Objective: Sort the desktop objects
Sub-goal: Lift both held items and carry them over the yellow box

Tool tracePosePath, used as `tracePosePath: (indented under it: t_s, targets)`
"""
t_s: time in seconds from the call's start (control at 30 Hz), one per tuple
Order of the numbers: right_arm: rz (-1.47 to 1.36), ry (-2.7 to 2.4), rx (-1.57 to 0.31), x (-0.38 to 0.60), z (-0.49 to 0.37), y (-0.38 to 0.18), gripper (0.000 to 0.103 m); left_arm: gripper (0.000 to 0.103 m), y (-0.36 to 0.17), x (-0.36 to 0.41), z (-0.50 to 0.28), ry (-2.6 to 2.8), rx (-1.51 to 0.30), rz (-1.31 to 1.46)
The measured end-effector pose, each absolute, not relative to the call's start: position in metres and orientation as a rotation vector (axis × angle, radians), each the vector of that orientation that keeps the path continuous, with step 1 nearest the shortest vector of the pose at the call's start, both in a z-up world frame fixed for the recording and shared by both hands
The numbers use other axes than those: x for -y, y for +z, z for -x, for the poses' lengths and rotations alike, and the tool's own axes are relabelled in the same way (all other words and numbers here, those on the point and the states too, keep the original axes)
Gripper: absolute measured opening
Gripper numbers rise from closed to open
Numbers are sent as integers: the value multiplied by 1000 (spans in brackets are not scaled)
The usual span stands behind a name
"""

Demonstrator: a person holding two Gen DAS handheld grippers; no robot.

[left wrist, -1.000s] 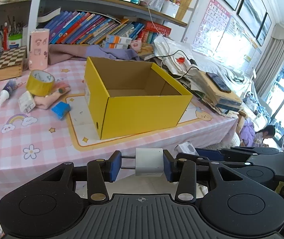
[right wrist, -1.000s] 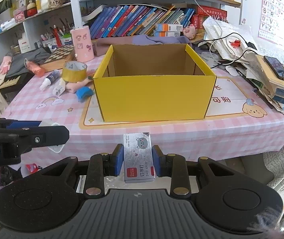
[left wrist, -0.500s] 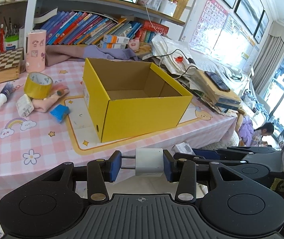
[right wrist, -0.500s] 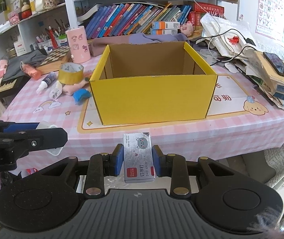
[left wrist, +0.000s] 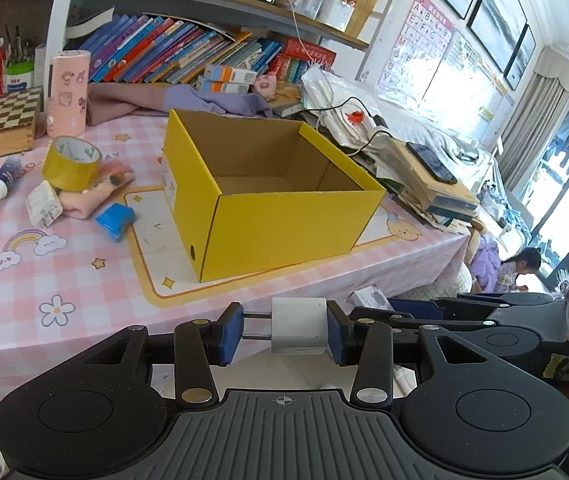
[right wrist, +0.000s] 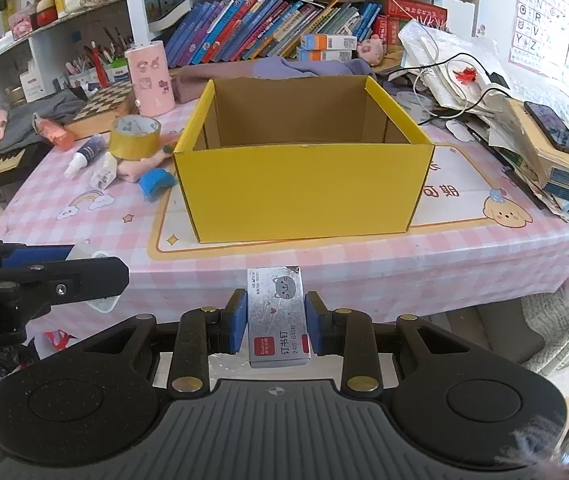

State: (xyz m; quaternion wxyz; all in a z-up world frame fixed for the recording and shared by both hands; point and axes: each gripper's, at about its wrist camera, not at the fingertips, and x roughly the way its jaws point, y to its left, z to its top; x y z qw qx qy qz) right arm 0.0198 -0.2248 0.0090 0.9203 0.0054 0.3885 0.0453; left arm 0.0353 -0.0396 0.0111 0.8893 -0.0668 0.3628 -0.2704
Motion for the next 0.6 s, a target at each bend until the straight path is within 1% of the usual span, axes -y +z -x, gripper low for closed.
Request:
tracePosePath:
  t_s: [0.5, 0.6]
  targets:
    - [-9, 69, -813, 229, -23, 7, 28, 42, 10, 43, -42, -579, -756, 141]
    - [-14, 60, -816, 232, -23, 7, 28, 42, 11, 47, -43, -579, -745, 107]
